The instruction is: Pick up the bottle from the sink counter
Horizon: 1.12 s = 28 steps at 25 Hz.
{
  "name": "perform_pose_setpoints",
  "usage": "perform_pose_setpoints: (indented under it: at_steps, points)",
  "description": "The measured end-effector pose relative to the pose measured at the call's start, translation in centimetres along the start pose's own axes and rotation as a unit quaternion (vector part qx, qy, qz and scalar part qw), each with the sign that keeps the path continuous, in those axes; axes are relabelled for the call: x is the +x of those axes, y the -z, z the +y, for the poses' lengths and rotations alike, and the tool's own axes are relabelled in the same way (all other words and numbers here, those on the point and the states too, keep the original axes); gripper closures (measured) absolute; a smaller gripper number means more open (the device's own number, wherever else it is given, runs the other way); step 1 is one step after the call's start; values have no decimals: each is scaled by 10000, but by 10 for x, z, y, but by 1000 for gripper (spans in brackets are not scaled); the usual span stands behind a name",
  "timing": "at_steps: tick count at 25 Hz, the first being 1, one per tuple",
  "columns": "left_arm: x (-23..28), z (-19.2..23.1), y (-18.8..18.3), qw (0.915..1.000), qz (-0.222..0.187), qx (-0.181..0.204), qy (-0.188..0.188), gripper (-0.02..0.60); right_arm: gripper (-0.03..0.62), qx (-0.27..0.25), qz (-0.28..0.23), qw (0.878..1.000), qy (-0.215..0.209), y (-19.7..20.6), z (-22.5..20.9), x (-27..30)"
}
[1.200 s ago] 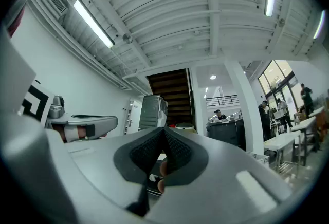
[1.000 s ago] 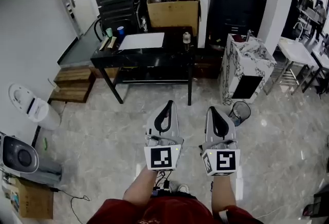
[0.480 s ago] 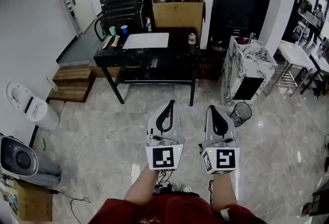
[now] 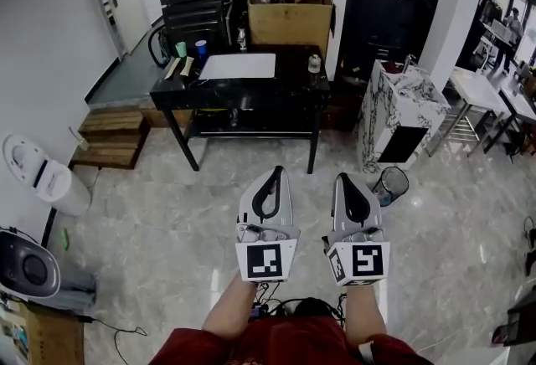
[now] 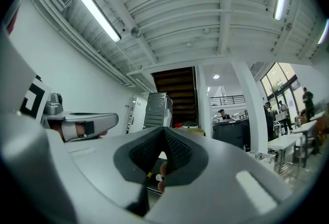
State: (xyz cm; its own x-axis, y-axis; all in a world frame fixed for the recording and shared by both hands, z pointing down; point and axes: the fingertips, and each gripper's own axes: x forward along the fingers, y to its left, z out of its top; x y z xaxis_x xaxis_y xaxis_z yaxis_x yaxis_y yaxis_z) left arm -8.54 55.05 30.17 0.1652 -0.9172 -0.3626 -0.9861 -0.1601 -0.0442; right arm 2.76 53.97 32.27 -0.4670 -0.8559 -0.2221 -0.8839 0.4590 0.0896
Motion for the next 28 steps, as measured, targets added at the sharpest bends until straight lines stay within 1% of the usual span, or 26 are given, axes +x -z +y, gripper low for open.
perform_pose_setpoints:
  at_steps: [5, 9, 16, 28]
  points:
    - [-4, 6, 11, 10000, 48, -36, -20, 580, 592, 37, 62, 10000, 5, 10, 4, 3]
    - [9, 6, 20, 9999, 107, 24, -10, 580, 592, 53, 91, 9999, 12, 16, -5, 15]
    - [53, -3, 25, 9999, 34, 150, -7, 580, 592, 74, 30, 10000, 52, 19, -40, 44]
    - [137, -24, 47, 9998, 63, 185, 20, 580, 592, 111, 28, 9999, 52, 34, -109, 98]
